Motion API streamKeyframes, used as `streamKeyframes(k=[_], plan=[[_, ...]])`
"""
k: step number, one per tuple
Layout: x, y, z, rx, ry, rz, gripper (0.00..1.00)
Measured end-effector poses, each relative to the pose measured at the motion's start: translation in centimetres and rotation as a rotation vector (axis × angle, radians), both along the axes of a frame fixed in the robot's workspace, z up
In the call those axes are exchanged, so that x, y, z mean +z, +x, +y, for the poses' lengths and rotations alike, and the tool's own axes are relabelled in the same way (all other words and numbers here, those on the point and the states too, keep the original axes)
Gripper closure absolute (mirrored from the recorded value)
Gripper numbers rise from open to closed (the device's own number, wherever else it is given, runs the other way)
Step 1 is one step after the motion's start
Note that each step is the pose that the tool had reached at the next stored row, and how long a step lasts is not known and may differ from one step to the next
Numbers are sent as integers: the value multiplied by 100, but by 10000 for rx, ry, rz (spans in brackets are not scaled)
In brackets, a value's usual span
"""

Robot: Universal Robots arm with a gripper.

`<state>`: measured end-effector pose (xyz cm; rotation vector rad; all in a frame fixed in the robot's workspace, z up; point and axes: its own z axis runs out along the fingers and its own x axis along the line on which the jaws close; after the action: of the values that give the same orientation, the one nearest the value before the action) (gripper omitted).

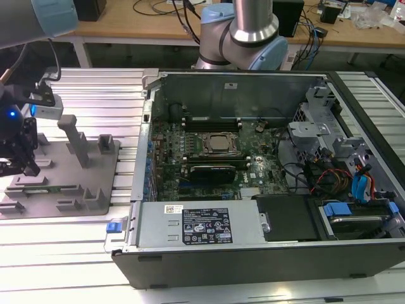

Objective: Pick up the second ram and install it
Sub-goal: 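Pick up the second ram and move it above second insertion slot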

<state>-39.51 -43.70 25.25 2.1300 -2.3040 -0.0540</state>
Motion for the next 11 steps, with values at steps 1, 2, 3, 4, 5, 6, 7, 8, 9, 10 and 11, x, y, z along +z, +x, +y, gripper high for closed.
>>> streamKeyframes(k=[1,2,3,4,5,6,7,8,9,10,11], plan=[[-12,-3,0,24,0,-1,92],[-20,-5,0,38,1,-1,92],[-44,-14,0,77,1,-1,92],[-61,-20,0,103,1,-1,92],[-75,-26,0,125,0,0,92],[-87,-29,0,141,1,-2,92],[-113,-35,0,171,1,-2,92],[-131,-36,0,190,1,-1,92],[-137,-37,0,196,1,-2,92],[-146,-40,0,215,0,0,92],[-158,-48,0,239,1,-1,92]])
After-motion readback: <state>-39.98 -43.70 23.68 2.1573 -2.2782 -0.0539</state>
